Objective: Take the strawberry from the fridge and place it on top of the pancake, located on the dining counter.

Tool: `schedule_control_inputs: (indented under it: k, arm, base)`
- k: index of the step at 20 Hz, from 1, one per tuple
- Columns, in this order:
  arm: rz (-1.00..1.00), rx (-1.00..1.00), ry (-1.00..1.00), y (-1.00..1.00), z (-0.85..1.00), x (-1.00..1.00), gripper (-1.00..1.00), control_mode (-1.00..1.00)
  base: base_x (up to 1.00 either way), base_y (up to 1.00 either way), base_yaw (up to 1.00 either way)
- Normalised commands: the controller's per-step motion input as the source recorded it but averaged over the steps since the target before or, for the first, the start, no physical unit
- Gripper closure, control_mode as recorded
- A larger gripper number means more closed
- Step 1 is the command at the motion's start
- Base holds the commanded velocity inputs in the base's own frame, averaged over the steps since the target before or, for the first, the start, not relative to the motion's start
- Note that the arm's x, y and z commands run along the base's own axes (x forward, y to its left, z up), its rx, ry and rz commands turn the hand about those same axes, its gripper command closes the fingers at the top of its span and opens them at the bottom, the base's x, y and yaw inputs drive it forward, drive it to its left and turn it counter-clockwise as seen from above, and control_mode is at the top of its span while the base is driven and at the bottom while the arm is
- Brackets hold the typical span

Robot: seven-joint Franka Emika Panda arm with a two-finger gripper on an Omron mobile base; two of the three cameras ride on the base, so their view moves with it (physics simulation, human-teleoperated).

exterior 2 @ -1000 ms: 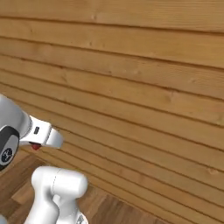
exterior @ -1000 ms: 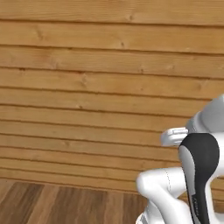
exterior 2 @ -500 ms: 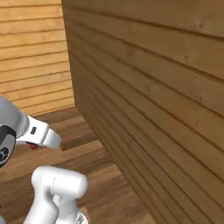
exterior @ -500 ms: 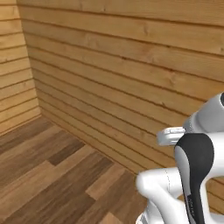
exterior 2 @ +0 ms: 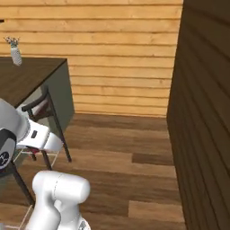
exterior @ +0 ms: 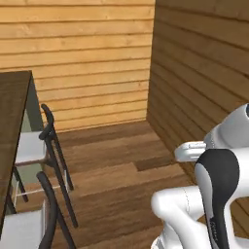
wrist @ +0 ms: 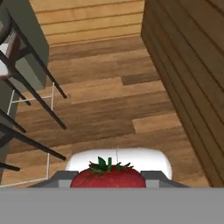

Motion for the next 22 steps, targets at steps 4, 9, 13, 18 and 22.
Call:
schedule_control_inputs:
  k: [4, 9, 13, 18, 22]
  arm:
    - [0.00, 0.00, 0.00, 0.00, 0.00, 0.00, 1.00, 1.00]
    - [0.00, 0.00, 0.00, 0.00, 0.00, 0.00, 1.00, 1.00]
    - [0.00, 0.00, 0.00, 0.00, 0.00, 0.00, 1.00, 1.00]
    - [0.00, 0.00, 0.00, 0.00, 0.00, 0.00, 1.00, 1.00]
    - [0.00, 0.00, 0.00, 0.00, 0.00, 0.00, 1.00, 1.00]
  base:
    - [0.54, -0.28, 0.91]
    - [0.44, -0.05, 0.96]
    - [0.45, -0.10, 0.98]
    - [0.35, -0.06, 1.00]
    - [0.39, -0.14, 0.98]
